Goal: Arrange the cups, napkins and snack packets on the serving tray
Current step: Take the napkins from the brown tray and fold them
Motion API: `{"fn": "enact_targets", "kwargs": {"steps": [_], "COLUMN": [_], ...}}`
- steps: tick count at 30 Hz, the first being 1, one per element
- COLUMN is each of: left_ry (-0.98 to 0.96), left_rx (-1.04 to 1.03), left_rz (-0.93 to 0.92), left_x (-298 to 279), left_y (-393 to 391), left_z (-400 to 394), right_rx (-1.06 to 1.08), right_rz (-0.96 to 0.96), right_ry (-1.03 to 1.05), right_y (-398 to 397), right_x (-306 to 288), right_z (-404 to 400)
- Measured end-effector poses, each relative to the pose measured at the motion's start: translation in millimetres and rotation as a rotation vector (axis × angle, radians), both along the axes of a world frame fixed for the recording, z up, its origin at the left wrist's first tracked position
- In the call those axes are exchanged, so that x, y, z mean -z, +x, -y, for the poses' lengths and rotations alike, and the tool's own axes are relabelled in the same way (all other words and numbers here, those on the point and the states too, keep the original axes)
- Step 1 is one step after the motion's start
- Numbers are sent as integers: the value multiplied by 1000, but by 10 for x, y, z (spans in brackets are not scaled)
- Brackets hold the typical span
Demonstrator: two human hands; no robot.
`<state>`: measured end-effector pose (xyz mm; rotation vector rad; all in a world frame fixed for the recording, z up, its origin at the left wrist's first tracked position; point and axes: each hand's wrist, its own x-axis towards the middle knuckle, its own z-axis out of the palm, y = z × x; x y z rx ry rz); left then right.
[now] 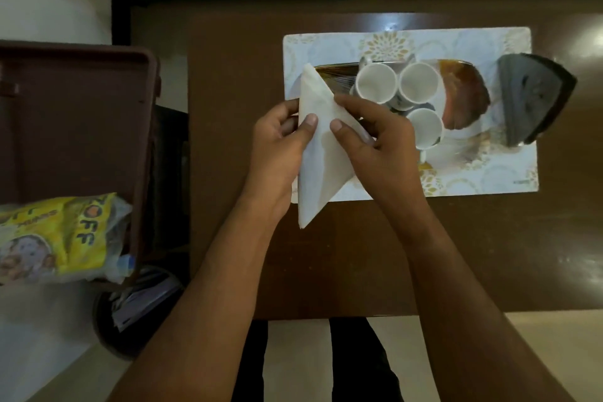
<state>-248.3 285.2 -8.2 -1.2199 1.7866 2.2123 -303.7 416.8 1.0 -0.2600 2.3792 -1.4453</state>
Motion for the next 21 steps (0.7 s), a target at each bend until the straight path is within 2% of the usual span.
{"fn": "enact_targets", "kwargs": {"steps": [13, 21], "left_ry": [118, 150], "left_rx": [-39, 23], "left_rz": [-16, -32], "left_x": [-146, -100], "left_y": [-872, -1310], "left_z": [-1299, -1917], "right_rx": [96, 245], "right_rz": [-25, -174], "right_ry": [-58, 155], "right_y": [-592, -950], "right_x": [-197, -173], "right_z": [-1286, -1851]}}
